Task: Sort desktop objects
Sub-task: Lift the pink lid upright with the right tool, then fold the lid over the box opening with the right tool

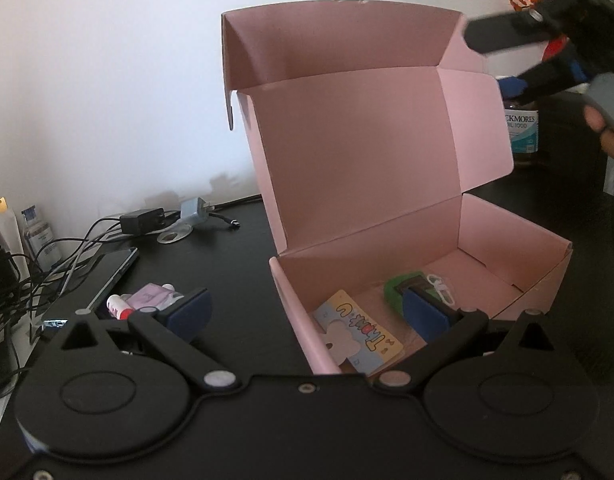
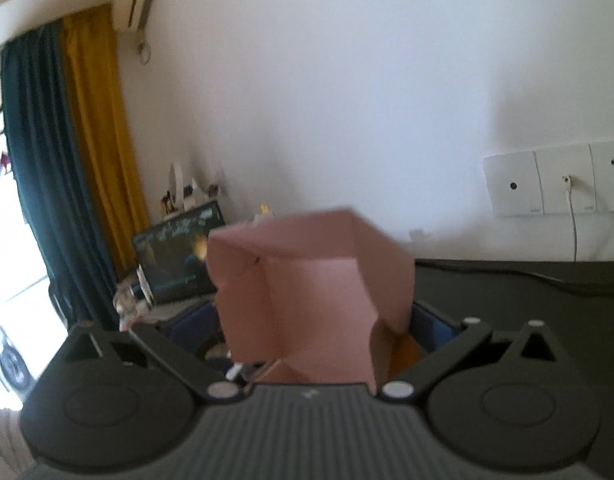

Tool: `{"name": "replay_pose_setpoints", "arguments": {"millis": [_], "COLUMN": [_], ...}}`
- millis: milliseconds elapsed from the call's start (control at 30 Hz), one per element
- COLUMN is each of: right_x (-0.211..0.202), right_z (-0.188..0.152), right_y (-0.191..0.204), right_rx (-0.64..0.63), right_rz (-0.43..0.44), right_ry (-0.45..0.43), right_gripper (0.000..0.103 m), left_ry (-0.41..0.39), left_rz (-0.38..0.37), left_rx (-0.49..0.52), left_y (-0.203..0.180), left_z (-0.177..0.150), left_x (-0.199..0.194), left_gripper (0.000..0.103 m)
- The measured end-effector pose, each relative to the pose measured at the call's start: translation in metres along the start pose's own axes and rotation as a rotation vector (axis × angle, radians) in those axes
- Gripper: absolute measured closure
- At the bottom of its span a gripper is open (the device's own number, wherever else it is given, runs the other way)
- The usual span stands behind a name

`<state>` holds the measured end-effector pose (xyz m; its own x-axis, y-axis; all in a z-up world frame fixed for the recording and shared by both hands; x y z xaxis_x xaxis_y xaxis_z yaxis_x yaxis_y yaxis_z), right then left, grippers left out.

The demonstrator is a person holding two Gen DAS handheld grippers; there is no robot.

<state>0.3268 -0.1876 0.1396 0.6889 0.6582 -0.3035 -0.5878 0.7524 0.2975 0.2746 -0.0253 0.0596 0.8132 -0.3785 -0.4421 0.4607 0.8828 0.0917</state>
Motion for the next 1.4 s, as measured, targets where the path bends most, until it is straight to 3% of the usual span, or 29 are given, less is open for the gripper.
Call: {"name": "replay_pose_setpoints", "arguments": {"millis": [300,800,1000,1267,1400], "right_x": [-0.017,-0.039,-0.04,-0.04,-0.042], "right_z": [-0.019,-0.047,-0.059,-0.061,-0.063], "right_y": [0.02,0.019,0.018,0.018,0.021], "right_rx": [-0.104,-0.138,-0.137,-0.104,-0.099], "right_rz": [-0.015,-0.006,-0.031,-0.065,-0.074], "right_ry": [0.026,0.07,0.085,0.068,0.065], "right_gripper": [0.001,0.001,0.001,0.001,0.001], "left_ry": [-0.001,-0.003,-0.017,-0.11,-0.131], "left_rz": [0.003,0.008,0.039,0.049,-0.008], "left_rx": [0.002,0.011,0.059,0.163,0.152], "left_y": [-0.001,0.0,-0.004,-0.02,-0.025], "left_z": [0.0,-0.003,-0.001,-0.004,-0.01], "left_x": [-0.002,-0.007,-0.009,-0.036,-0.051], "left_gripper": [0.0,0.0,0.0,0.0,0.0]}}
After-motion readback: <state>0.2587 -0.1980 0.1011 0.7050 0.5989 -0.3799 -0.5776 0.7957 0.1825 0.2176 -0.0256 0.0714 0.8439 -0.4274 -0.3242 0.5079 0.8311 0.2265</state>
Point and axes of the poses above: each gripper's, at about its wrist camera, not at the fingertips, and x roughly the way its jaws point, y to its left, z to its top, the point moved 8 cm from there along x, roughly the way its jaws point, and after that the axes turned 11 degrees about -z, right-handed, at the moved point
